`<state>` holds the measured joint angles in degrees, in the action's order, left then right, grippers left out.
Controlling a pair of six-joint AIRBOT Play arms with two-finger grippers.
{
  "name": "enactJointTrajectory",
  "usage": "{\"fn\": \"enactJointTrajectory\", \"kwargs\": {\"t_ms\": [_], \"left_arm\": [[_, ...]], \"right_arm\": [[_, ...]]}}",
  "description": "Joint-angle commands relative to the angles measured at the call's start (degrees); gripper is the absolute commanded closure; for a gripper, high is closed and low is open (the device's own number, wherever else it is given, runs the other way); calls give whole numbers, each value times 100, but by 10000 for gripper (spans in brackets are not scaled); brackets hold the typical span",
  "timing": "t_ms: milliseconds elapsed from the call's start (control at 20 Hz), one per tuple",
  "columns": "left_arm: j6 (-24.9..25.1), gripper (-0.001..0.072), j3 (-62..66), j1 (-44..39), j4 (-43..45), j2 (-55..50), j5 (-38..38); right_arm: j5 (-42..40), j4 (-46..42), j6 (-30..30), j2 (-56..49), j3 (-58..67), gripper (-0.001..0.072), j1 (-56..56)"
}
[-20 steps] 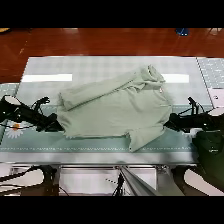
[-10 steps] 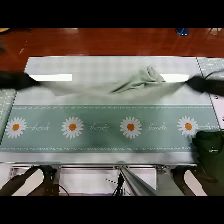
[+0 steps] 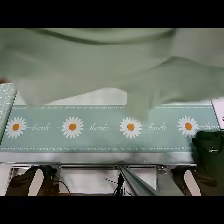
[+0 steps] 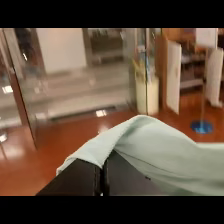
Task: Fold the shirts.
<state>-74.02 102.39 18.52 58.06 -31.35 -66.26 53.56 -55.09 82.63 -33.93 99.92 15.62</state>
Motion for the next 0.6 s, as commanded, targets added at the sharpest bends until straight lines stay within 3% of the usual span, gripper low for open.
{"fn": "enactJointTrajectory", "kwargs": {"t_ms": [0,250,450,550], "left_arm": [[-522,686,214,2,1058,638,-258],[-540,686,203,2,1567,780,-2103],[-535,686,-380,2,1495,728,-2627],[-533,686,-1071,0,1193,721,-2717]], "right_arm": [[726,-684,621,83,1012,689,-2],[2837,-2074,887,83,1513,689,-2],[5141,-2304,479,-363,1510,689,-2],[5270,-2186,352,-675,1329,690,-13]]}}
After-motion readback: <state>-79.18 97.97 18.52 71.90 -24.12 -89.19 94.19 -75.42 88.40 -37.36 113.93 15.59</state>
